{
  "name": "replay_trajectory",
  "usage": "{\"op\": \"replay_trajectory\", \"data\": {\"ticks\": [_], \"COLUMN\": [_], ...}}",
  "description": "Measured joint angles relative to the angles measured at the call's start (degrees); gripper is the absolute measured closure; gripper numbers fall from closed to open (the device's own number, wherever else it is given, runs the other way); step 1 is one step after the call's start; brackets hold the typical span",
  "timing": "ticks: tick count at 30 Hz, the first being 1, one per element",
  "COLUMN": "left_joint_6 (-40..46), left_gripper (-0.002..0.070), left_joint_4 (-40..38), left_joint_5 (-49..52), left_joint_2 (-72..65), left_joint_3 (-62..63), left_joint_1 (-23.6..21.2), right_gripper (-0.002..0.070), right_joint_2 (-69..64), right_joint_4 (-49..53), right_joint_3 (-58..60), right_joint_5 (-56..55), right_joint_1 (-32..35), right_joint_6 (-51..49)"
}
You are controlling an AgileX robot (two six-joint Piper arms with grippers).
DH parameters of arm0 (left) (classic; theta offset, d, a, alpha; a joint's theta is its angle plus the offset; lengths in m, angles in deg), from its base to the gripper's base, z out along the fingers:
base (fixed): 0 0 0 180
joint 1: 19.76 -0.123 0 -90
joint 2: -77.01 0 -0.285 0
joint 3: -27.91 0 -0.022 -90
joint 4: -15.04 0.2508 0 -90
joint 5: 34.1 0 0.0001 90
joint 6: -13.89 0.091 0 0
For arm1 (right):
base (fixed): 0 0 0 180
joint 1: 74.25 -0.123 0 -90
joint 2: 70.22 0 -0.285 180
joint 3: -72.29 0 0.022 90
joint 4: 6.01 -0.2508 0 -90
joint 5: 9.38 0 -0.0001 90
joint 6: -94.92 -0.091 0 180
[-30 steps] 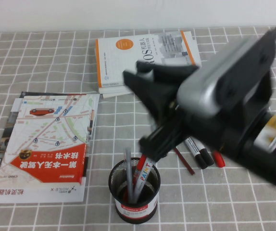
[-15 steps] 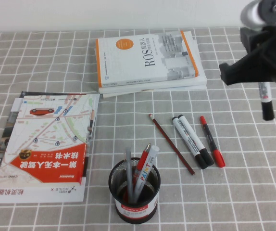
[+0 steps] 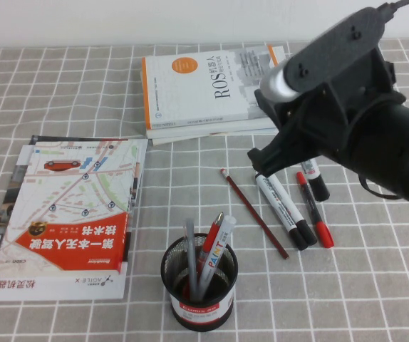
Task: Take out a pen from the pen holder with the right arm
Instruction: 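Take a marker out of the pen holder and lay it on the table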
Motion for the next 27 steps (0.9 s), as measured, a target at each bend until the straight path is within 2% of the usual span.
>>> {"op": "replay_trajectory", "data": {"ticks": [3,5,9,14,21,27], "left_joint_6": [0.0,0.0,0.0,0.0,0.0,0.0], "left_gripper": [0.0678,0.0678,0.0678,0.0678,0.0678,0.0678], "left_joint_4": [0.0,0.0,0.0,0.0,0.0,0.0], "left_joint_5": [0.0,0.0,0.0,0.0,0.0,0.0], "left_joint_2": [0.0,0.0,0.0,0.0,0.0,0.0], "left_joint_3": [0.0,0.0,0.0,0.0,0.0,0.0], "left_joint_1": [0.0,0.0,0.0,0.0,0.0,0.0], "right_gripper": [0.0587,0.0587,0.0587,0.0587,0.0587,0.0587], "right_joint_2": [-0.36,-0.59,-1.36,-2.24,-6.18,-16.19], "right_joint_4": [0.57,6.91,25.28,41.96,62.07,71.84], "right_joint_3": [1.04,1.66,1.46,1.08,-1.3,-11.72], "right_joint_5": [6.49,13.48,29.01,42.79,50.59,59.93], "right_joint_1": [3.05,6.67,15.51,24.08,25.44,24.9], "right_joint_6": [-4.91,-15.58,-42.93,-65.81,-86.88,-95.03]}}
